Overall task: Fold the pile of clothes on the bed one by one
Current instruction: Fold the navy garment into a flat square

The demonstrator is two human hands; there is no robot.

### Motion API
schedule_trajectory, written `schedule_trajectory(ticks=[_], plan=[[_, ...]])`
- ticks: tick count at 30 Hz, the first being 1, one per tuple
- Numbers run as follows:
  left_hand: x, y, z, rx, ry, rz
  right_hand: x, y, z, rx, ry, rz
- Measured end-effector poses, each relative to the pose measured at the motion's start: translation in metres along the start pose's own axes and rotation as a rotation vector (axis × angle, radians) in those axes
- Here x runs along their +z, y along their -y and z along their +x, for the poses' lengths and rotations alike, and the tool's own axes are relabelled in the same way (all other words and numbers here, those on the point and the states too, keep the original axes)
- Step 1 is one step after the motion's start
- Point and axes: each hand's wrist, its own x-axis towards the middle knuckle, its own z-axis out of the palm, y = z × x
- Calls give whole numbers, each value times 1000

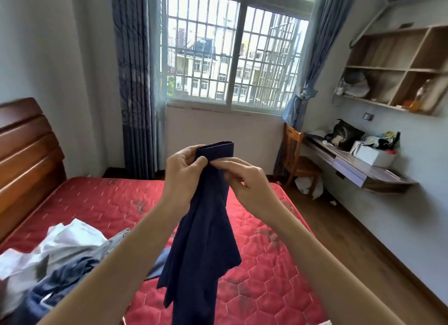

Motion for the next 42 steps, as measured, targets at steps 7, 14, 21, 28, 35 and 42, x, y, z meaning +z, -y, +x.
schedule_trajectory(ticks=[7, 14, 21, 28, 35, 42], plan=[[-9, 4, 2, 17, 242, 264, -27, -1, 33, 38, 187, -259], [-10, 3, -10, 180, 214, 366, -29, -2, 40, 76, 307, -338], [-30, 28, -21, -25, 279, 286, -44, -6, 34, 136, 105, -60], [-46, 73, -34, -301, 614, 357, -74, -13, 20, 172, 91, 117], [-59, 74, -17, -136, 463, 513, -97, -31, 4, 193, 76, 68], [-58, 70, -12, 263, 140, 794, -97, -36, 8, 232, -74, 23]])
